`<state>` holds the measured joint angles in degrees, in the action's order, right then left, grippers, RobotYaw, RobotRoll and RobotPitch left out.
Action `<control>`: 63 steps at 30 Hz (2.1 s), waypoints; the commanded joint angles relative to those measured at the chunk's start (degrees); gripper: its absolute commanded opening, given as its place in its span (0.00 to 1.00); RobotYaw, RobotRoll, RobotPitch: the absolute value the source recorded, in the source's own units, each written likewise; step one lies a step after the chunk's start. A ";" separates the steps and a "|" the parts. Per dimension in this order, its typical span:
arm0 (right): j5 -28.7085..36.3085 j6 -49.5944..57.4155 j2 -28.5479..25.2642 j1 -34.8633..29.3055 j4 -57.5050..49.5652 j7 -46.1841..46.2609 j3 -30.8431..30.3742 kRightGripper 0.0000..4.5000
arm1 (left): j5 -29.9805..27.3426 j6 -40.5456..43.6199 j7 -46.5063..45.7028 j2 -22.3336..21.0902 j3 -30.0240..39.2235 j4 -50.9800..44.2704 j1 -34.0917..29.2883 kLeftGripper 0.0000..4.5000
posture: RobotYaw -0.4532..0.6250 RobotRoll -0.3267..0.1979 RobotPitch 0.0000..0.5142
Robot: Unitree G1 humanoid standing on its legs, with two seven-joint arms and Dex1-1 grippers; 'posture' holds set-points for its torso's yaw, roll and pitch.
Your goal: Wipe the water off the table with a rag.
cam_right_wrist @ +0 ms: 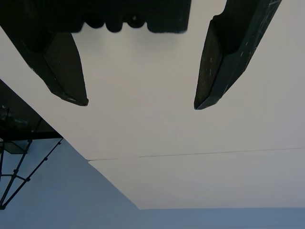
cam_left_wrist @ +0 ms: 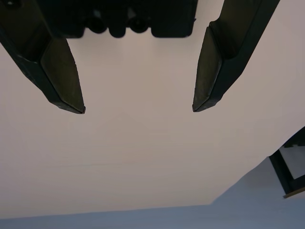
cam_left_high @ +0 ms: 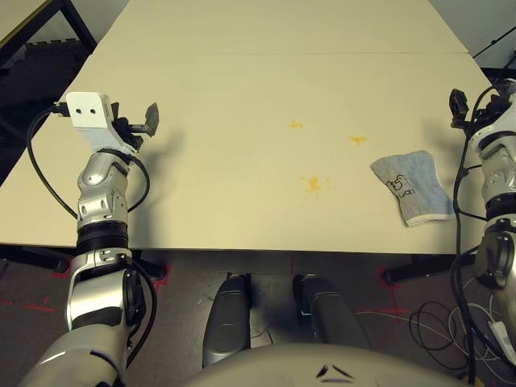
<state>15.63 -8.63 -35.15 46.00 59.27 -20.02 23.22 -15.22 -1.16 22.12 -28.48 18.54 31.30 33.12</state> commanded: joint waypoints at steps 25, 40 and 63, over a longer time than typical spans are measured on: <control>-0.08 30.39 -19.00 -7.05 -1.73 -39.64 -7.32 0.98 | -8.23 3.64 39.96 -7.24 -11.26 -29.62 -20.34 1.00 | 0.60 0.62 0.29; 3.75 51.84 -16.41 -22.62 -25.61 -47.23 -11.19 0.98 | -8.09 3.09 39.53 -6.10 -12.46 -28.81 -19.42 1.00 | 0.59 0.62 0.32; 2.77 55.19 -5.15 -23.26 -31.97 -39.72 -17.29 0.85 | -7.93 2.97 38.40 -5.56 -12.49 -28.22 -18.59 1.00 | 0.61 0.62 0.31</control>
<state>19.45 44.93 -42.13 24.72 24.95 -60.07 9.96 -23.39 2.17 60.63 -34.35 6.62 2.86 14.64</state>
